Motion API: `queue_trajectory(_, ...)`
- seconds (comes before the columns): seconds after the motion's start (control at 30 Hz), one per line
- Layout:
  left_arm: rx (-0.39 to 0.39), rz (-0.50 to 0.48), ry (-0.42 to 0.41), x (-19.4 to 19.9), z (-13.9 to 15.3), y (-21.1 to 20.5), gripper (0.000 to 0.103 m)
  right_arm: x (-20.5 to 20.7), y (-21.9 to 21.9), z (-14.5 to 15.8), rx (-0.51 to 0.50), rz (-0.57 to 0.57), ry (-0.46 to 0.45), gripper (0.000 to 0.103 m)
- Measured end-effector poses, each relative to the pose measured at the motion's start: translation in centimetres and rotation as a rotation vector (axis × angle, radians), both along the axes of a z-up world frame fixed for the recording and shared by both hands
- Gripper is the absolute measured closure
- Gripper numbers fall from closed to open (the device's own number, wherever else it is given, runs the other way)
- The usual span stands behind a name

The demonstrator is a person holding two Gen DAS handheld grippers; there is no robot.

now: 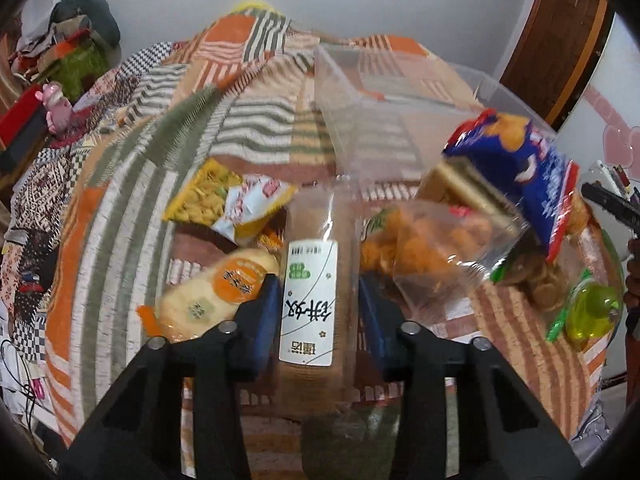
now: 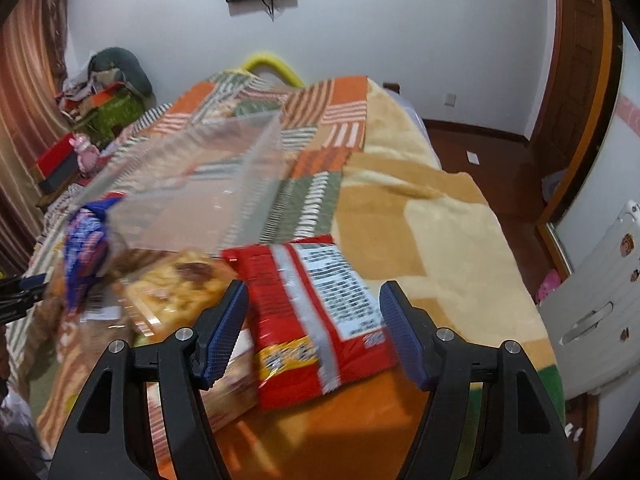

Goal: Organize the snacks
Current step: 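Grasp the biscuit tube with the left tool while the right grasps the red bag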

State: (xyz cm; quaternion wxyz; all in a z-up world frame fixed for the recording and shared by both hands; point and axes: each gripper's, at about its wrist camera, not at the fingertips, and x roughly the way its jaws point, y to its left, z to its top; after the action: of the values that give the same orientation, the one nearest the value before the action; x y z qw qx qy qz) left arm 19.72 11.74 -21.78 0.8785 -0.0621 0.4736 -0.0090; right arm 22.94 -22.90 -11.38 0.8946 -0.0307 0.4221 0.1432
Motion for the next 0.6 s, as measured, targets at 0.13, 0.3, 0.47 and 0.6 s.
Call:
queue_trajectory(0.13,0.005,-0.007,0.022,0.3,-1.1,-0.1,0.064,1.0,0.0,-0.4,0.032,0.031,0.058,0.038)
queue_trajectory(0.3,-0.053,0.004,0.038,0.6,-2.1,0.7,0.064,1.3,0.2,-0.9,0.05,0.069,0.08,0.024)
queue_trajectory(0.47,-0.041,0.013,0.032,0.5,-2.1,0.6,0.066,1.0,1.3,-1.3,0.026,0.123,0.096,0.019)
queue_trajectory(0.6,-0.03,0.018,0.029,0.2,-1.7,0.3,0.067,1.7,1.7,-1.6,0.02,0.122,0.107,0.019)
